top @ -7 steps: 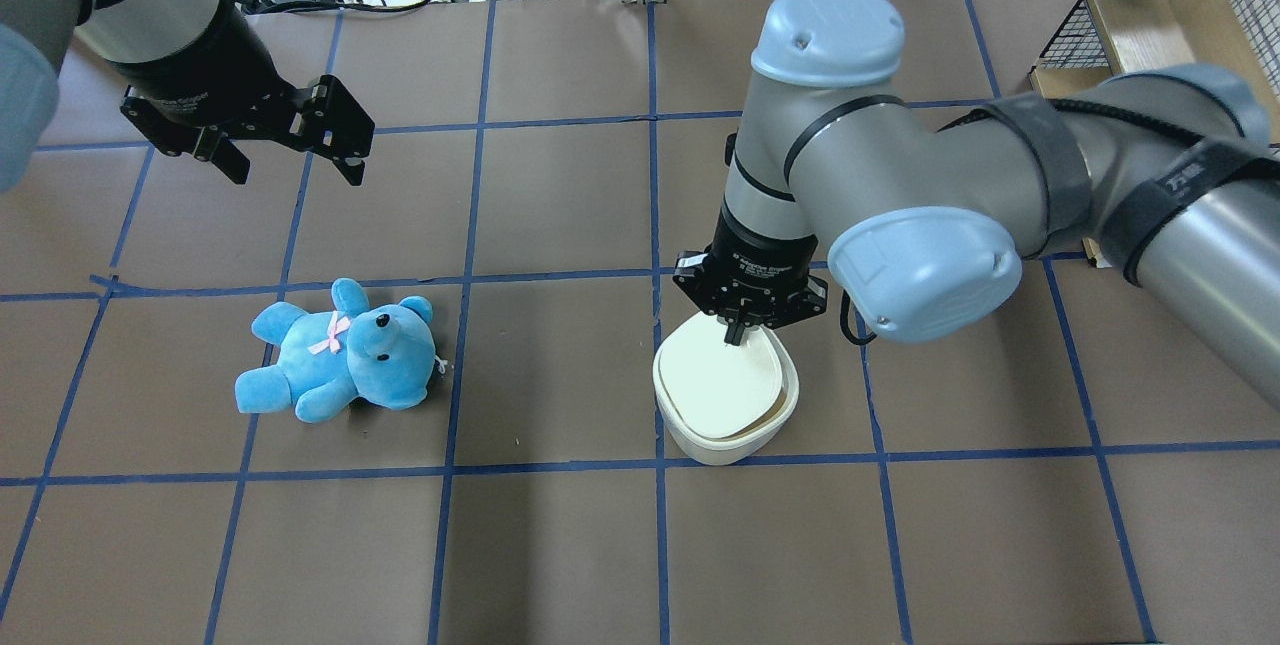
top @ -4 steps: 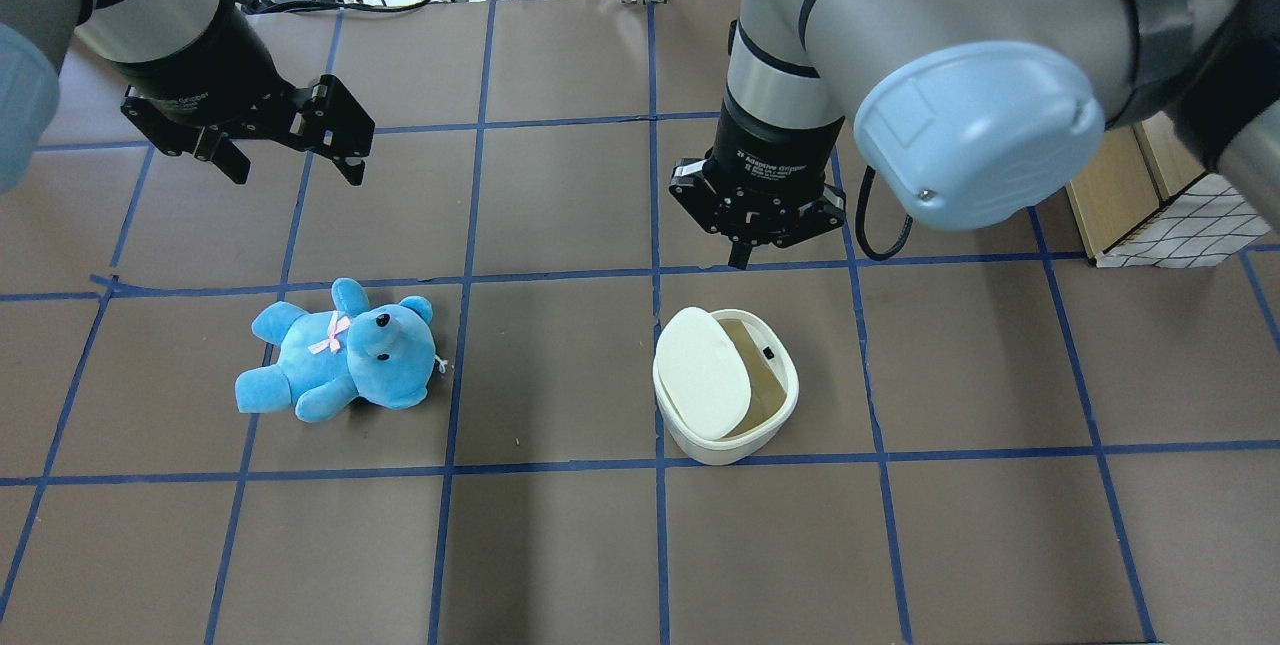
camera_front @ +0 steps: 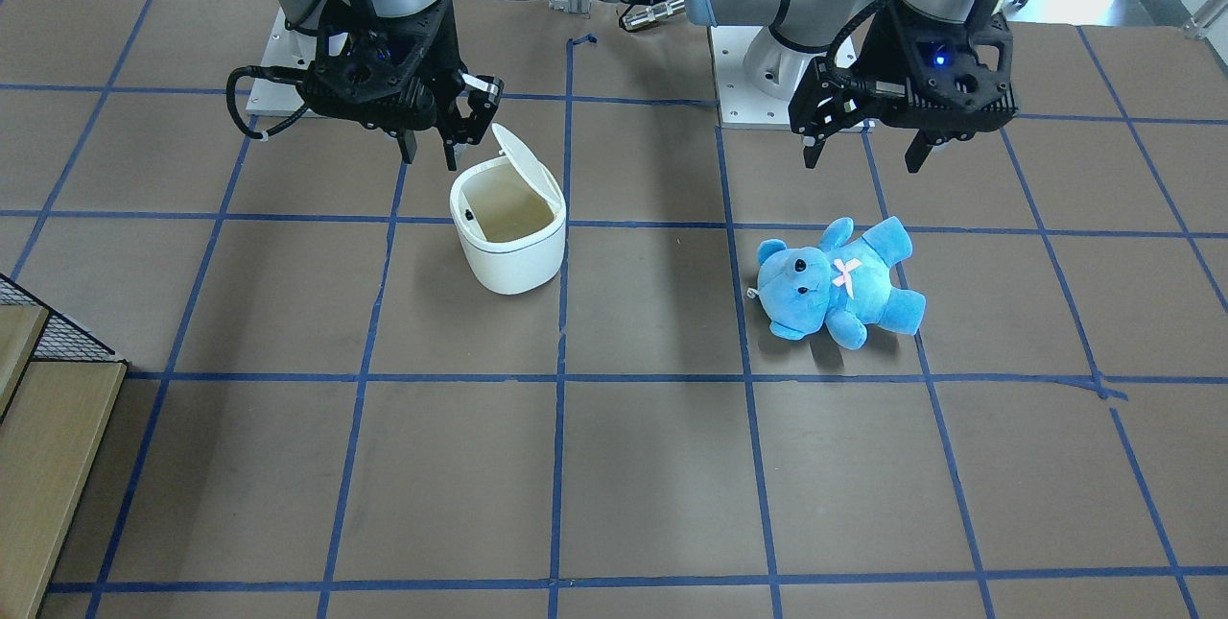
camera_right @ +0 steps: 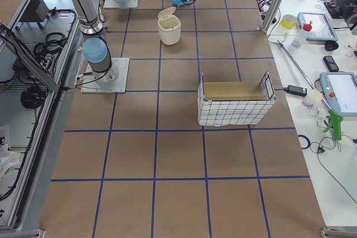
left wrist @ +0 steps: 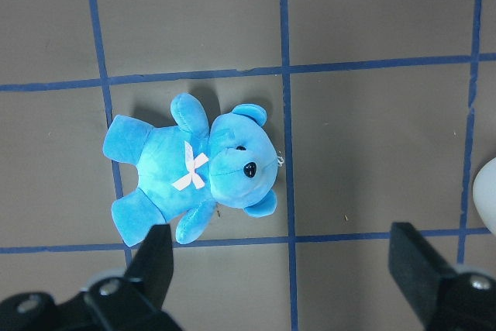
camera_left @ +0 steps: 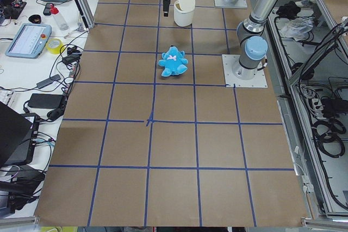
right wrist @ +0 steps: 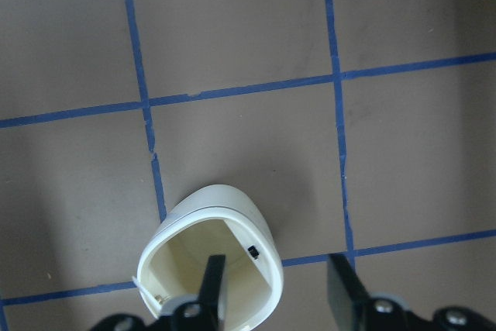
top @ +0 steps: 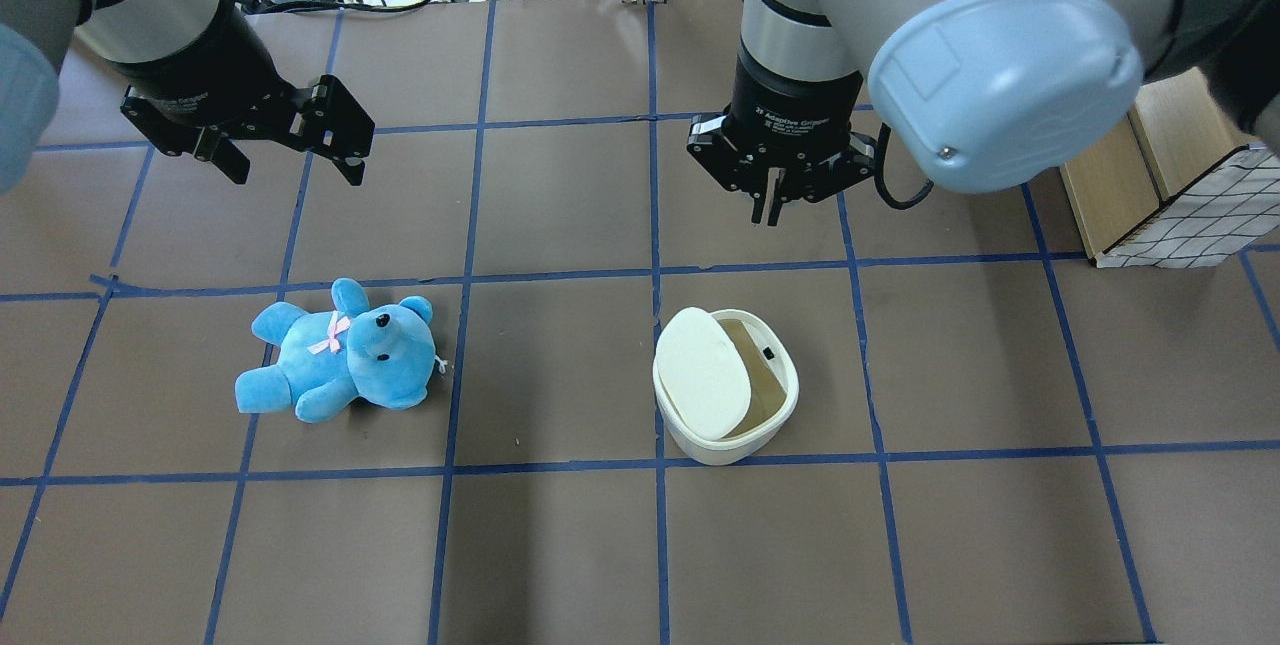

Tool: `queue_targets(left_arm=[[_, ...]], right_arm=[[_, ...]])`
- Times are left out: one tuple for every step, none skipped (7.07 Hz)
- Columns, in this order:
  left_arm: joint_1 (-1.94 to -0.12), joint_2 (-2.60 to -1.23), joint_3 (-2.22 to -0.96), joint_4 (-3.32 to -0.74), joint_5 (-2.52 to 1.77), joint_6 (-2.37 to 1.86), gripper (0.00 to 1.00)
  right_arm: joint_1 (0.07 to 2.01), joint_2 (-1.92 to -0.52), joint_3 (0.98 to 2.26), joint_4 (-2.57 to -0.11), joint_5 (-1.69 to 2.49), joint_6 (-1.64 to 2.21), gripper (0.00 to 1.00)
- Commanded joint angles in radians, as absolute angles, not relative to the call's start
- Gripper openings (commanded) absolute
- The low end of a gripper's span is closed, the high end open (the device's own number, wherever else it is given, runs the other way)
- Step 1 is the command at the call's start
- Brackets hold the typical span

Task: Open trash can with right arm

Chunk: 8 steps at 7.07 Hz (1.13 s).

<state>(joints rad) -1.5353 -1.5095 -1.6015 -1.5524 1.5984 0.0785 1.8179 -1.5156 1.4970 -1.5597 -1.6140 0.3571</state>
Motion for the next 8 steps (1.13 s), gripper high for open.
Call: queue_targets(left_arm=[[-1.535,-1.509,-1.601,-1.552,1.598,0.078,1.00],[-1.536,-1.509,-1.601,-1.552,1.598,0.080,1.00],[-1.536,-1.509,-1.601,-1.552,1.598,0.078,1.00],[-1.536,-1.509,-1.601,-1.552,1.598,0.078,1.00],[-1.536,-1.509,-1.601,-1.552,1.598,0.078,1.00],[-1.536,-1.509,-1.601,-1.552,1.598,0.080,1.00],[-1.536,-1.509,-1.601,-1.552,1.598,0.078,1.00],[-1.536,-1.509,-1.601,-1.552,1.598,0.078,1.00]], right_arm=[[1.732,-1.517,1.468,-1.559,-1.628,0.170,1.00],[1.706,-1.517,1.460,-1.559,-1.625,0.134,1.00],[1.688,-1.517,1.459,-1.562,-1.628,0.071,1.00],[1.663,-1.516,1.459,-1.563,-1.625,0.020,1.00],[1.617,-1.516,1.460,-1.562,-1.614,-0.039,1.00],[1.573,-1.517,1.460,-1.559,-1.570,-0.058,1.00],[1.543,-1.517,1.460,-1.554,-1.531,-0.064,1.00],[1.543,-1.519,1.460,-1.549,-1.531,-0.061,1.00]])
